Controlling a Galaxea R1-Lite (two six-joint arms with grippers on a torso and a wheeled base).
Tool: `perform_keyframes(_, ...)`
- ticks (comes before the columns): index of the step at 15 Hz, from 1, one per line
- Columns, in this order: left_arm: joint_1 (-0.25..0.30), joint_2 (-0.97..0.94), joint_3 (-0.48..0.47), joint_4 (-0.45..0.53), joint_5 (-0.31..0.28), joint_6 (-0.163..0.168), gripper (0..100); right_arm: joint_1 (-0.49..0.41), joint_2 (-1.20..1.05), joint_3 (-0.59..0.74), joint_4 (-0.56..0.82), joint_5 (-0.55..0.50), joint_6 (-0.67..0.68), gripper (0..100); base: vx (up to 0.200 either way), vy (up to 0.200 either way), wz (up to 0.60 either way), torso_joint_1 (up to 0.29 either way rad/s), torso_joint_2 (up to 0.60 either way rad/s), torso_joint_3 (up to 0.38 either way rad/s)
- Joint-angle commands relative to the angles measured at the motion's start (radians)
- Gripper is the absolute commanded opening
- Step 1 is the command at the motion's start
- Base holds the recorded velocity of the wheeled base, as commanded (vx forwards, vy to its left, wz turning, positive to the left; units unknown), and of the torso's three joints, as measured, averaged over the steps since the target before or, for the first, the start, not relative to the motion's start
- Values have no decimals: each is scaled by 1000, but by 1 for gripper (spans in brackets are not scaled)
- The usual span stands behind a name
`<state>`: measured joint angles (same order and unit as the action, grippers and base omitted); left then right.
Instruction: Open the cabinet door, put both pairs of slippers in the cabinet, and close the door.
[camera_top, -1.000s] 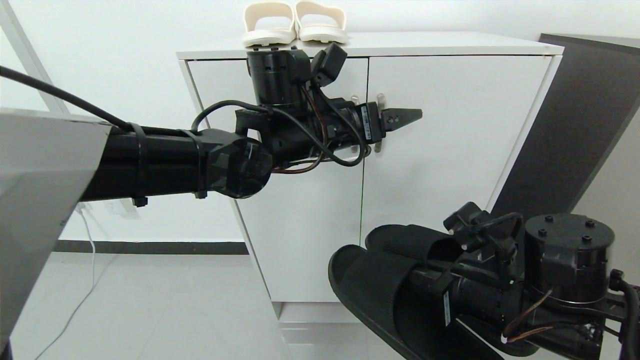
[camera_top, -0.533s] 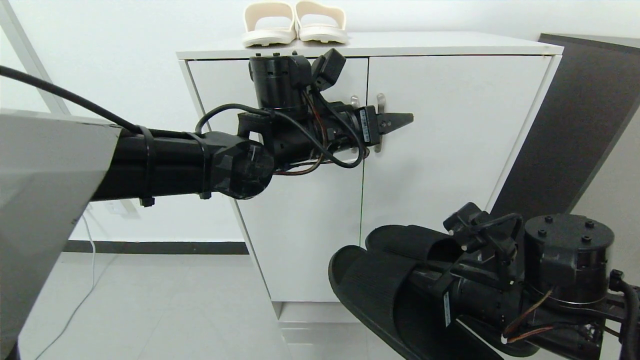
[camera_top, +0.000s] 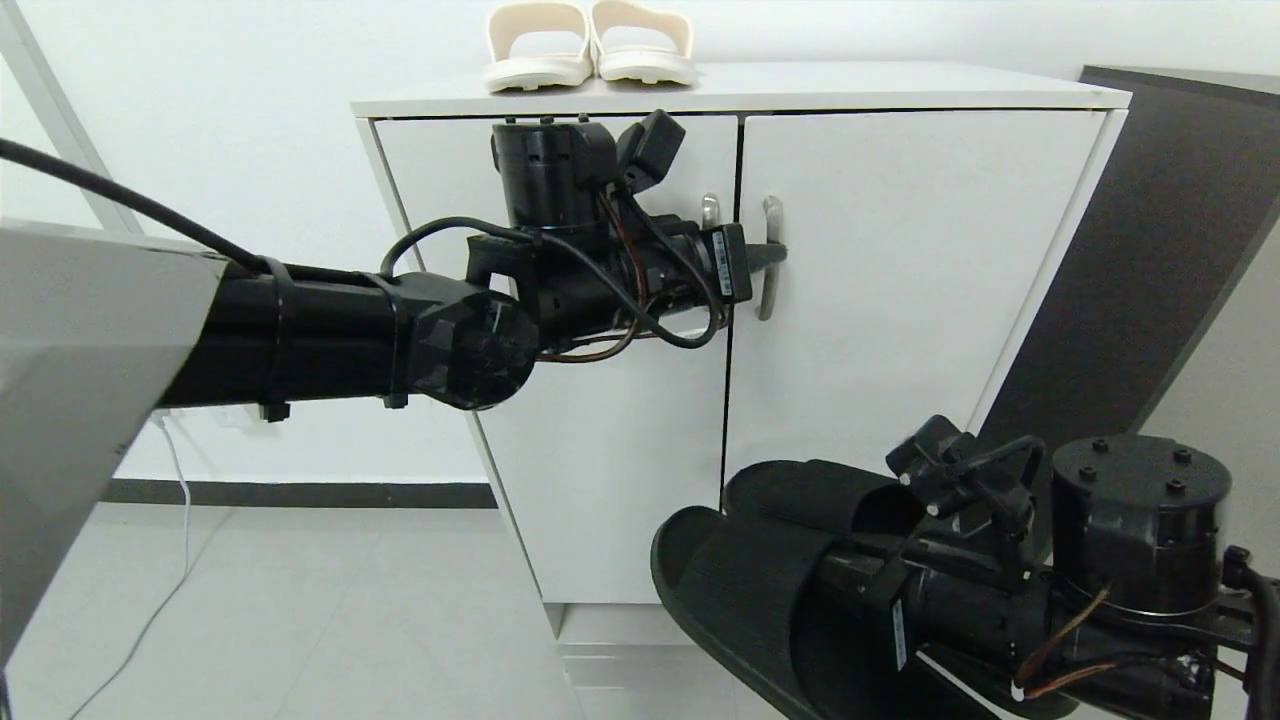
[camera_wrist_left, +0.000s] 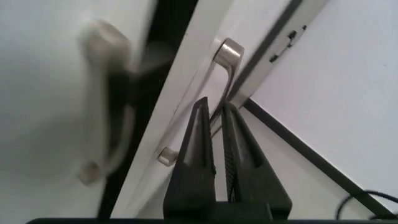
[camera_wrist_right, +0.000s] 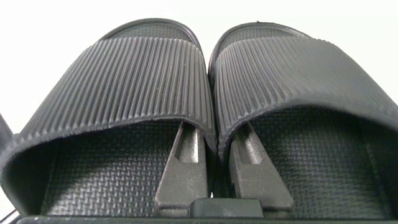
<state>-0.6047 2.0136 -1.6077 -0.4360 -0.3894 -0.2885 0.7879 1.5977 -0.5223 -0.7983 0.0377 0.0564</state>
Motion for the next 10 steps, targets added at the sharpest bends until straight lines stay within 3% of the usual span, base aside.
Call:
perform_keyframes(1, -21, -78, 81, -10, -2, 0, 0, 1, -10, 25, -2, 30, -18, 0, 0, 0, 0, 0, 0, 0)
perform_keyframes(6, -75, -193, 259, -101, 1, 2, 0, 5, -58, 71, -12, 137, -50, 0, 0, 0, 0, 0, 0, 0)
perform_keyframes(10, -89, -257, 341, -122, 3, 5, 0, 10, -58, 82, -10, 137, -50, 0, 0, 0, 0, 0, 0, 0)
